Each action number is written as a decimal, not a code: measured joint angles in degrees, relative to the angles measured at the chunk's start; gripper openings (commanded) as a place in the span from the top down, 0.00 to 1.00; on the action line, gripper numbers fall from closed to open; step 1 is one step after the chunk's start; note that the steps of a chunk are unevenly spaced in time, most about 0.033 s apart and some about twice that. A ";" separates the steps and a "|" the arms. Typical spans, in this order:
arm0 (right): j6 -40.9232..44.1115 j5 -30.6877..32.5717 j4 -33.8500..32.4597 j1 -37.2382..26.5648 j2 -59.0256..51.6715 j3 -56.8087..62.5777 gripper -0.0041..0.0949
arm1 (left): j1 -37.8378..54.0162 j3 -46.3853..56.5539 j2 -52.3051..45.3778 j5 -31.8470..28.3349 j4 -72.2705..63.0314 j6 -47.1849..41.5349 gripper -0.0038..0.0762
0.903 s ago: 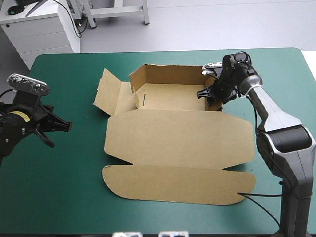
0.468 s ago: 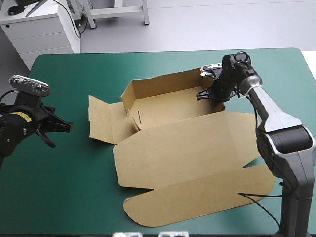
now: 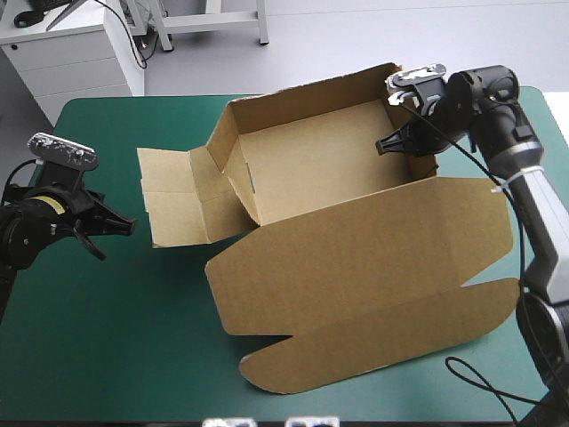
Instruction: Fold the box
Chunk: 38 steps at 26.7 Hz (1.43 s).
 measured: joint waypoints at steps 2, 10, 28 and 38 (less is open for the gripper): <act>-0.25 0.21 -0.91 -0.31 -2.86 1.57 0.98 | 0.00 0.00 0.00 0.00 0.00 -0.14 0.94; -2.53 0.33 -0.91 -6.59 -15.02 11.50 0.98 | 0.00 0.00 0.00 0.00 -0.48 -0.44 0.94; -7.08 0.33 5.31 -12.24 -36.56 20.71 0.98 | 0.00 0.00 0.00 0.66 -2.36 -0.44 0.94; -7.26 0.18 5.23 -12.25 -38.16 20.71 0.98 | 0.00 4.29 -0.05 -3.23 -14.21 8.17 0.94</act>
